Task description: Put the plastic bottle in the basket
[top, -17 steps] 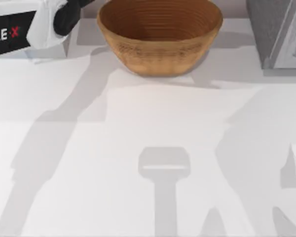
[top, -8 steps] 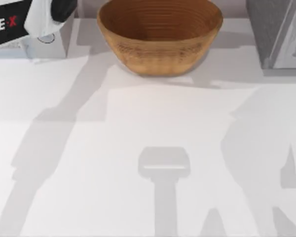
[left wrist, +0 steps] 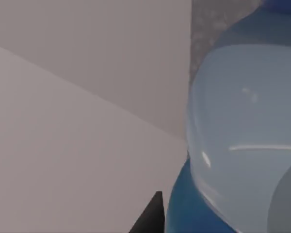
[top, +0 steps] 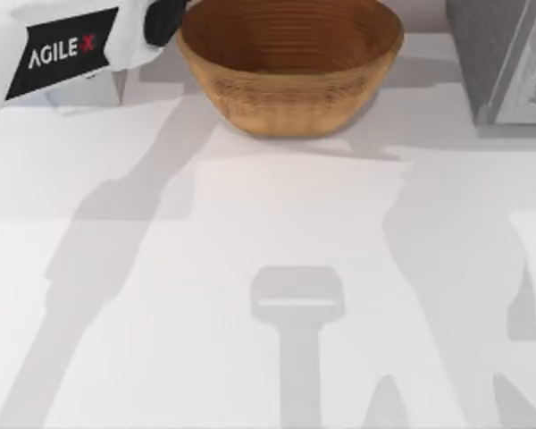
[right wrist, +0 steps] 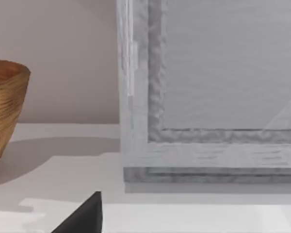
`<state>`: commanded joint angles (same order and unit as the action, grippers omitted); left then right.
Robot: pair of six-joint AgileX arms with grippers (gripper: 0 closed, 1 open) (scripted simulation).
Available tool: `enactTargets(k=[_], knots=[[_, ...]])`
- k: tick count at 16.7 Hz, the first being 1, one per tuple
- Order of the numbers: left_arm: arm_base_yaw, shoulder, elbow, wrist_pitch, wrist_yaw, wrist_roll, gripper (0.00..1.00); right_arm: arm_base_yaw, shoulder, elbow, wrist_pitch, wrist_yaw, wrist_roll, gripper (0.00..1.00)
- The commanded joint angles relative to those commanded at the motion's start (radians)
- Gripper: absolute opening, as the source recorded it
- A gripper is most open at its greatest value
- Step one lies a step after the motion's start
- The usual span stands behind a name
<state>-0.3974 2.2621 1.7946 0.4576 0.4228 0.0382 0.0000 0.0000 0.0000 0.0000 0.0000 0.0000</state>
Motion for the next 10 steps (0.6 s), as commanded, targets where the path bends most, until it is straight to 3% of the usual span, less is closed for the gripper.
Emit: enactTargets(k=[4, 10], knots=[[-0.001, 0.005, 0.005, 0.0, -0.001, 0.0, 0.0, 0.0, 0.0, 0.0, 0.0, 0.0, 0.0, 1.0], [-0.001, 0.005, 0.005, 0.0, -0.001, 0.0, 0.45, 0.0, 0.0, 0.0, 0.0, 0.0, 0.0, 1.0]])
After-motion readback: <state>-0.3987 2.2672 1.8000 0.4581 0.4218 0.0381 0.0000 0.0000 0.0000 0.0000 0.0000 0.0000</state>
